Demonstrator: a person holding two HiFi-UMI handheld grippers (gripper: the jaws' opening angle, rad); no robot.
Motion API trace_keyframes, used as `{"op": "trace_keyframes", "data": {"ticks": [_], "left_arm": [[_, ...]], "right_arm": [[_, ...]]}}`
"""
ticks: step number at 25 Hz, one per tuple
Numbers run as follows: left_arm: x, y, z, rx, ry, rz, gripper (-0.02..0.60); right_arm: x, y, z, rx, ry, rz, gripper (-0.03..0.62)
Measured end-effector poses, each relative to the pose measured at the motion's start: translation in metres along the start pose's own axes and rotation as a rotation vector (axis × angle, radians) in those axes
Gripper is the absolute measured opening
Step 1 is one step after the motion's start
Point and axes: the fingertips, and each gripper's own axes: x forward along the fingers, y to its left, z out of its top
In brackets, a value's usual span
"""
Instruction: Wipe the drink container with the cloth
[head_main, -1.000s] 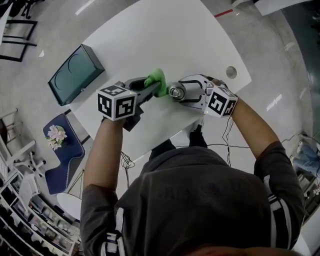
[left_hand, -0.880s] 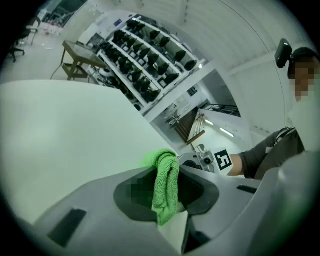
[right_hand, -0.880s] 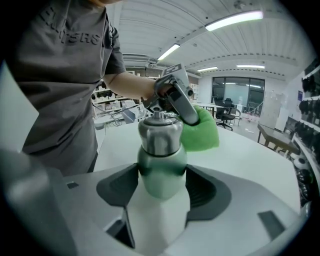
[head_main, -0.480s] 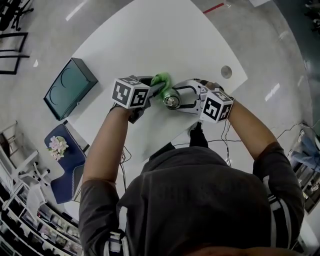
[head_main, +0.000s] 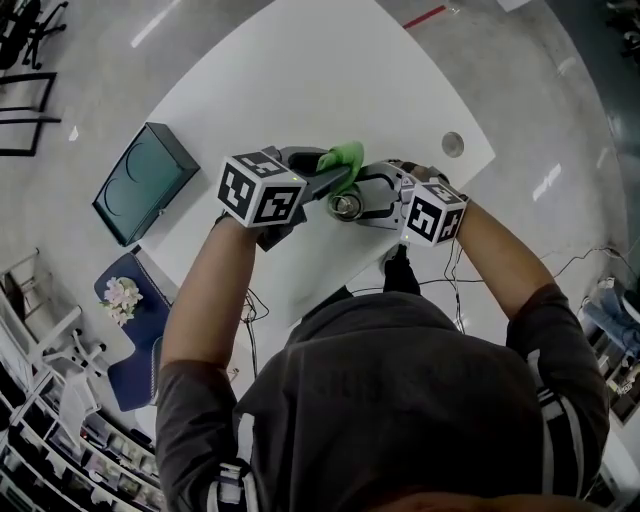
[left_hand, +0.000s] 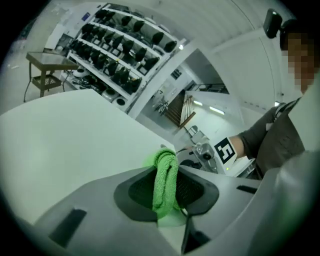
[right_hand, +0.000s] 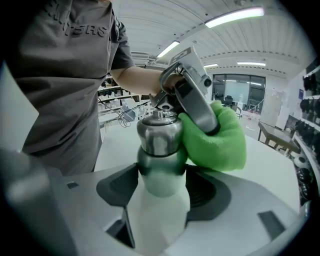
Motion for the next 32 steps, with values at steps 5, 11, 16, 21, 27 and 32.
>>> {"op": "trace_keyframes", "data": {"ticks": [5, 11, 16, 21, 27, 32], "left_arm": [[0.014, 0.019, -0.017, 0.061, 0.048, 0.109, 0.087], [-0.007, 0.034, -0.041, 0.155, 0.099, 0.266, 0.087], [-0.037, -0.015, -0.038, 0.219, -0.048, 0.233, 0.087], [-0.047, -0.043, -0.053, 0.214, -0.054, 0.263, 0.087], [-0.047, -0.074, -0.075, 0.206, -0.050, 0.297, 0.087], [-0.036, -0.091, -0.082, 0.225, -0.038, 0.306, 0.087]], "right_arm": [[0.000, -0.001, 0.000, 0.001, 0.000, -0.002, 0.288], [0.001, -0.001, -0.002, 0.019, -0.005, -0.011, 0.287], [-0.001, -0.001, -0.002, 0.018, -0.004, -0.018, 0.287], [-0.003, -0.001, -0.002, 0.013, -0.001, -0.023, 0.287], [-0.002, -0.002, -0.001, 0.010, -0.007, -0.035, 0.287], [0.001, -0.002, -0.003, -0.001, -0.001, -0.036, 0.287]]}}
